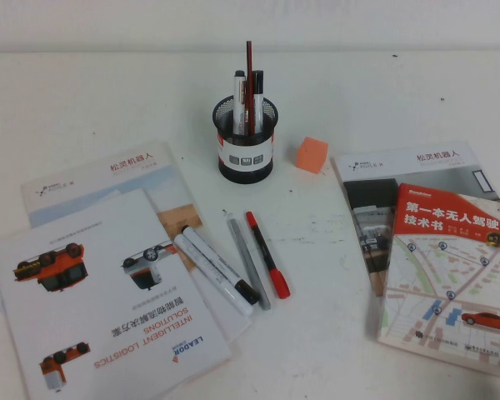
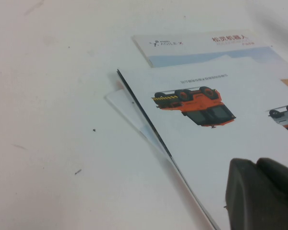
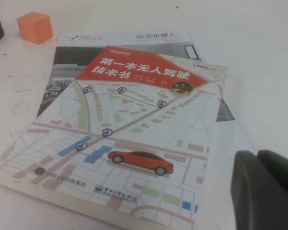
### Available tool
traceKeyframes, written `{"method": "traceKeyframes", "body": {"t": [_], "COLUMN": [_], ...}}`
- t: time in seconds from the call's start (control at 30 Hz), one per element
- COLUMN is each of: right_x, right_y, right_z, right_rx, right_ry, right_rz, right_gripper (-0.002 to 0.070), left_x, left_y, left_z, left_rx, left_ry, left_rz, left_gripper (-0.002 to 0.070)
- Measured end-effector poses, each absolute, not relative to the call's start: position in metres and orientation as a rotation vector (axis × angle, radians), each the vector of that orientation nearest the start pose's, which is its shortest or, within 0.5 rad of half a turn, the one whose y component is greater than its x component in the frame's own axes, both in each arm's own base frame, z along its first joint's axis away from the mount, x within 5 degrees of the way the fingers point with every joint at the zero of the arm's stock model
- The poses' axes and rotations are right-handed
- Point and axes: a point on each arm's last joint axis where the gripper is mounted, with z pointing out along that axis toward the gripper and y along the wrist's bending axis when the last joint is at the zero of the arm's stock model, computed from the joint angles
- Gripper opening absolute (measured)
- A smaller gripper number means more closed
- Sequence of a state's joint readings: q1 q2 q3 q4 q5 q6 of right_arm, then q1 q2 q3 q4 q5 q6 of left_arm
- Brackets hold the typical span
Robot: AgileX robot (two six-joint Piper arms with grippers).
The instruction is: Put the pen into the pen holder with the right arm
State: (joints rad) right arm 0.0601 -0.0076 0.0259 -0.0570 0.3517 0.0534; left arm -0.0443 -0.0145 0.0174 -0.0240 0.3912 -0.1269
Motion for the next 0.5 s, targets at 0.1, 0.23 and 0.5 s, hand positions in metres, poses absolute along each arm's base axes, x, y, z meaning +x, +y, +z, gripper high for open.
{"method": "traceKeyframes", "body": {"t": [0.1, 0.23, 0.5], "right_x": [0.0533, 0.0533, 0.0533], "right_y": [0.0014, 0.0014, 0.0014], "right_z": [0.1732, 0.1732, 0.1732], "right_rx": [-0.042, -0.042, -0.042], "right_ry": [1.853, 1.853, 1.853], "right_rz": [0.024, 0.024, 0.024], "right_gripper": [-0.002, -0.002, -0.002], "left_x": [0.0517, 0.0517, 0.0514], "left_y": [-0.0031, -0.0038, -0.0068], "left_z": [0.173, 0.173, 0.173], "left_rx": [-0.092, -0.08, -0.025], "left_ry": [1.878, 1.879, 1.882], "left_rz": [-0.141, -0.15, -0.19], "left_gripper": [-0.0002, -0.0003, -0.0003]}}
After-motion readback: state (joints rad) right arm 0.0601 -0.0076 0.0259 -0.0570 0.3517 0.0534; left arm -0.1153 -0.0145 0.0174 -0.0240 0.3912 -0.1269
